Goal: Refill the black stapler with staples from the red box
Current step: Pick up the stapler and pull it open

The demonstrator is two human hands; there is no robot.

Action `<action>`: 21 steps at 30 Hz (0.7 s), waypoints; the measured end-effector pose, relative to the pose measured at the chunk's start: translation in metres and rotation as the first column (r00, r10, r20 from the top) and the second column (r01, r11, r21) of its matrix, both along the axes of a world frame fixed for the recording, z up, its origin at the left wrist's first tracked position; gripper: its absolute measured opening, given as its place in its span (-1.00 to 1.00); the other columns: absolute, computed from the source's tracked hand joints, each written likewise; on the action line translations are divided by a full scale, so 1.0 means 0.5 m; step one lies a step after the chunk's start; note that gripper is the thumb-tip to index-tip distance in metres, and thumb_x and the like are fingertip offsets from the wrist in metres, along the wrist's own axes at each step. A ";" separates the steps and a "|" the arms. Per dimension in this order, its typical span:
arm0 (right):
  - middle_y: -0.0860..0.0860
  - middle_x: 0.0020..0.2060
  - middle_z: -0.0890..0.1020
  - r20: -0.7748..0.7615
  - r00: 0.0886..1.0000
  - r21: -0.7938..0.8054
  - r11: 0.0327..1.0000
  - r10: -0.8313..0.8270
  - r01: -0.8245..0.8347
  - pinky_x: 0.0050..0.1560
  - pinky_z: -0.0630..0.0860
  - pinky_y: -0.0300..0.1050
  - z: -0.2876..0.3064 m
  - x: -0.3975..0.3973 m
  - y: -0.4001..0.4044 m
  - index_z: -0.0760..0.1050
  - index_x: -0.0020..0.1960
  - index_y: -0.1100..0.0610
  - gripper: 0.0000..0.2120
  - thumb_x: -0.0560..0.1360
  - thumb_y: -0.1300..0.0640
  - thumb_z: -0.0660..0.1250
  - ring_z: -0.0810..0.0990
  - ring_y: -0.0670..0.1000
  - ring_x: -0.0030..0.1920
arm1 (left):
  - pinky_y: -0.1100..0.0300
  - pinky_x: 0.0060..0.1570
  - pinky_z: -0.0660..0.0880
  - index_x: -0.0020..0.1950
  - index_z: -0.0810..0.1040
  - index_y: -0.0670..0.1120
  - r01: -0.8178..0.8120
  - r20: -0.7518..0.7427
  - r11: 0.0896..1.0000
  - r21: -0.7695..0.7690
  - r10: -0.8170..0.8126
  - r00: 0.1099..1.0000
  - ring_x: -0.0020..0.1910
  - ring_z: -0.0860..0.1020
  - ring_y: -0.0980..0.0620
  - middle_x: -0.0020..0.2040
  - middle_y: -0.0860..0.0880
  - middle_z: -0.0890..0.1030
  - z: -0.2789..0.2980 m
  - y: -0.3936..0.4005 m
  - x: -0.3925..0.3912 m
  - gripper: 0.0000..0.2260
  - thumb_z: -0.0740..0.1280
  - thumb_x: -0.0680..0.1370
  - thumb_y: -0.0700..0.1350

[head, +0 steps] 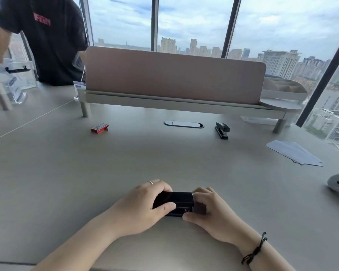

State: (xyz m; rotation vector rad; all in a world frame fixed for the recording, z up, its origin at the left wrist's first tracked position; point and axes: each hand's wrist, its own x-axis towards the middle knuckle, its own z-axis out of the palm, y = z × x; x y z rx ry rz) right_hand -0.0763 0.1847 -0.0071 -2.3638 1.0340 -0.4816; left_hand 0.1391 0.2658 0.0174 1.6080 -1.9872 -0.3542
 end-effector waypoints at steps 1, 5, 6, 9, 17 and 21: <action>-0.20 -0.07 0.55 0.004 1.000 0.003 1.000 0.001 -0.001 0.09 0.44 -0.19 0.000 0.000 0.000 0.62 -0.03 0.01 -0.69 0.38 -0.18 0.36 0.43 -0.12 0.08 | 0.40 -0.16 0.39 0.08 0.51 0.14 0.013 -0.001 1.000 -0.007 -0.013 1.000 -0.12 0.48 0.24 -0.04 0.17 0.57 0.004 -0.006 -0.012 -0.85 0.32 0.55 0.12; -0.23 -0.17 0.50 0.018 1.000 -0.008 1.000 0.002 -0.002 0.04 0.39 -0.23 -0.002 -0.002 0.002 0.59 -0.12 -0.06 -0.81 0.39 -0.16 0.38 0.41 -0.13 0.05 | 0.18 -0.02 0.52 0.09 0.52 0.13 0.042 0.025 0.999 -0.026 -0.041 0.999 -0.06 0.53 0.17 -0.02 0.17 0.57 0.007 -0.029 -0.051 -0.79 0.33 0.52 0.16; -0.22 -0.15 0.51 0.020 1.000 -0.006 1.000 0.002 -0.002 0.06 0.40 -0.22 -0.003 -0.003 0.003 0.59 -0.12 -0.06 -0.81 0.39 -0.15 0.38 0.41 -0.12 0.06 | 0.16 -0.01 0.53 0.09 0.52 0.13 0.046 0.033 0.999 -0.023 -0.046 0.998 -0.04 0.54 0.15 -0.01 0.17 0.57 0.006 -0.034 -0.057 -0.77 0.33 0.51 0.18; -0.19 -0.09 0.55 0.027 1.000 0.003 1.000 0.005 -0.005 0.14 0.44 -0.15 -0.007 -0.014 0.002 0.59 -0.10 -0.02 -0.73 0.37 -0.19 0.36 0.41 -0.10 0.11 | 0.21 -0.05 0.51 0.07 0.55 0.11 0.070 -0.002 0.997 -0.018 -0.070 0.998 -0.07 0.54 0.16 -0.02 0.15 0.58 0.007 -0.043 -0.072 -0.79 0.36 0.50 0.16; -0.23 0.00 0.56 0.033 0.999 0.009 0.999 0.033 -0.033 0.18 0.41 -0.26 -0.002 -0.040 -0.006 0.59 0.04 -0.25 -0.80 0.43 -0.08 0.44 0.42 -0.16 0.16 | 0.34 -0.11 0.51 0.05 0.61 0.06 0.067 -0.536 0.998 -0.006 -0.060 0.842 -0.15 0.62 0.18 -0.09 0.11 0.69 0.040 -0.021 -0.036 -0.85 0.43 0.50 0.01; -0.23 0.01 0.56 0.029 0.999 0.012 1.000 0.029 -0.029 0.18 0.41 -0.26 -0.003 -0.042 -0.007 0.59 0.04 -0.26 -0.80 0.44 -0.06 0.45 0.42 -0.16 0.17 | 0.42 -0.04 0.48 0.03 0.63 0.07 0.041 -0.628 0.998 -0.041 -0.057 0.776 -0.12 0.62 0.18 -0.10 0.12 0.70 0.042 -0.003 0.013 -0.76 0.39 0.43 0.11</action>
